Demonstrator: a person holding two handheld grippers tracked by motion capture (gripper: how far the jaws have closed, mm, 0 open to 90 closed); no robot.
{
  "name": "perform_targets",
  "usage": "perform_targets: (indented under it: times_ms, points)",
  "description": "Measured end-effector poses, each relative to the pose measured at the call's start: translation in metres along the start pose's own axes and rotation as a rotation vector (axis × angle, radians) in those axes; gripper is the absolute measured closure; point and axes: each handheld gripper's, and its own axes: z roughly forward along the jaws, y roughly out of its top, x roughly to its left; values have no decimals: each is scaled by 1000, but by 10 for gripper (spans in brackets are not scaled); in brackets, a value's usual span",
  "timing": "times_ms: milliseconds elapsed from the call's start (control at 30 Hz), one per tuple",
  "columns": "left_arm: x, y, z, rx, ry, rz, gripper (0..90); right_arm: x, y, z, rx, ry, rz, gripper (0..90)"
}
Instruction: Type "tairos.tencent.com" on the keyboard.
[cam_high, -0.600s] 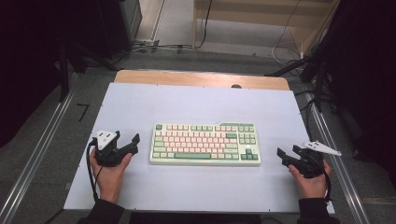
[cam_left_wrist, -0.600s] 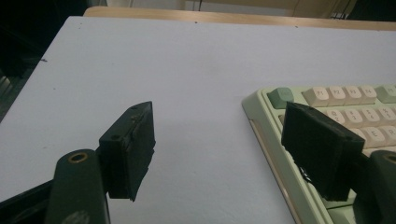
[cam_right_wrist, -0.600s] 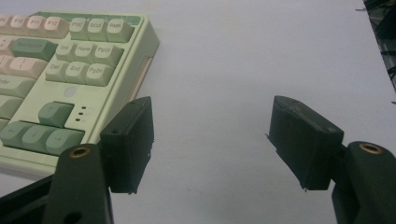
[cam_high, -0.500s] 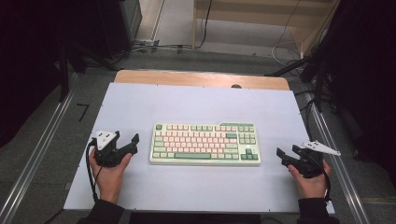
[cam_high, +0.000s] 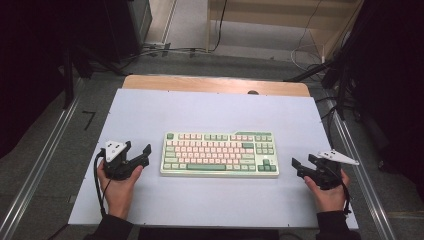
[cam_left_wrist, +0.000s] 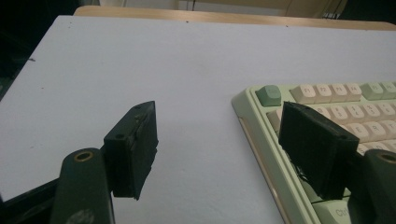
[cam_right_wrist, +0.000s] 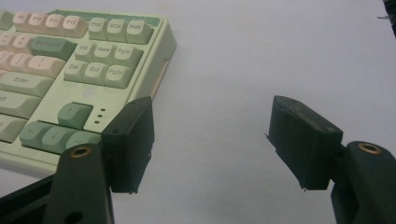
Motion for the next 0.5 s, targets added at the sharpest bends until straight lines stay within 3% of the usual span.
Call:
perform_targets:
  times_ms: [367, 500]
  points:
    - [-6, 1, -1, 0, -19, 3, 285, 11, 3, 4, 6, 17, -23, 297]
    - [-10, 1, 0, 3, -32, 4, 285, 24, 7, 9, 9, 46, -41, 297]
